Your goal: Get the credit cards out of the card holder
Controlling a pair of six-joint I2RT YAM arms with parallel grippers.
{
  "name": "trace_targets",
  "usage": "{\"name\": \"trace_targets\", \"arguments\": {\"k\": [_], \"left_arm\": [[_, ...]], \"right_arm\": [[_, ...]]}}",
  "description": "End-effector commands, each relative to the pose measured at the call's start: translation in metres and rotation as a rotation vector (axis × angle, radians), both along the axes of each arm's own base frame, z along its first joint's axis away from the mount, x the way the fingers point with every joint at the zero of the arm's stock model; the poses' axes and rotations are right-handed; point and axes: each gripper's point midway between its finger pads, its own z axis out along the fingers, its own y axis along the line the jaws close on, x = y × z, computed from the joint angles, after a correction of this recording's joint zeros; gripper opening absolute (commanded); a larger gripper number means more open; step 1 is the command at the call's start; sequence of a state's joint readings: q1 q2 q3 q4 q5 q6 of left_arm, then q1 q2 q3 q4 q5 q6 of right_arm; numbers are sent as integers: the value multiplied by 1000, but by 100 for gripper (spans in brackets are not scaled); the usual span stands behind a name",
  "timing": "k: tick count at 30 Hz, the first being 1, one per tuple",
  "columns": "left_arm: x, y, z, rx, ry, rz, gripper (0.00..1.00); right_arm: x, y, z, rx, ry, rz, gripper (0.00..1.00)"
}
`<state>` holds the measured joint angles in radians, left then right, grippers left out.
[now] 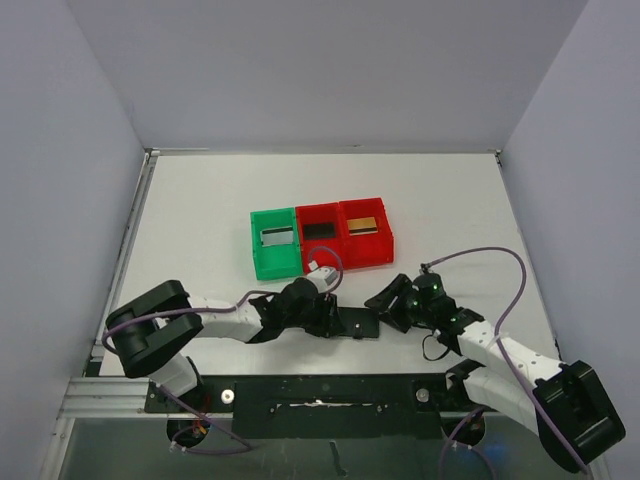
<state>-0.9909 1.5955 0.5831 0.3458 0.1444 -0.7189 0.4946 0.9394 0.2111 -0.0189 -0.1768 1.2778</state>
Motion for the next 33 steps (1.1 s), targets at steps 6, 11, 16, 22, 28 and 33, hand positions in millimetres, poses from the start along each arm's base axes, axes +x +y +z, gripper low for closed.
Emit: {"name": "trace_targets", "arguments": {"k": [6, 11, 16, 22, 28, 33], "left_arm": [[-65, -40, 30, -159, -13, 5, 31], [-73, -27, 33, -110, -58, 71, 34], [-51, 8, 58, -134, -128, 185, 50], [-3, 17, 88, -272, -115, 123, 60], [13, -10, 85, -213, -163, 7, 61], [17, -20, 54, -171, -97, -10, 58]], "right_arm": [[25, 32, 49, -91, -153, 377, 61], [43, -13, 54, -330, -115, 196, 69], [22, -37, 47, -356, -40, 63, 73], [-19, 0, 27, -51, -41, 66, 73], [-25, 13, 21, 17, -64, 85, 69], [-14, 15, 13, -32, -48, 70, 63]]}}
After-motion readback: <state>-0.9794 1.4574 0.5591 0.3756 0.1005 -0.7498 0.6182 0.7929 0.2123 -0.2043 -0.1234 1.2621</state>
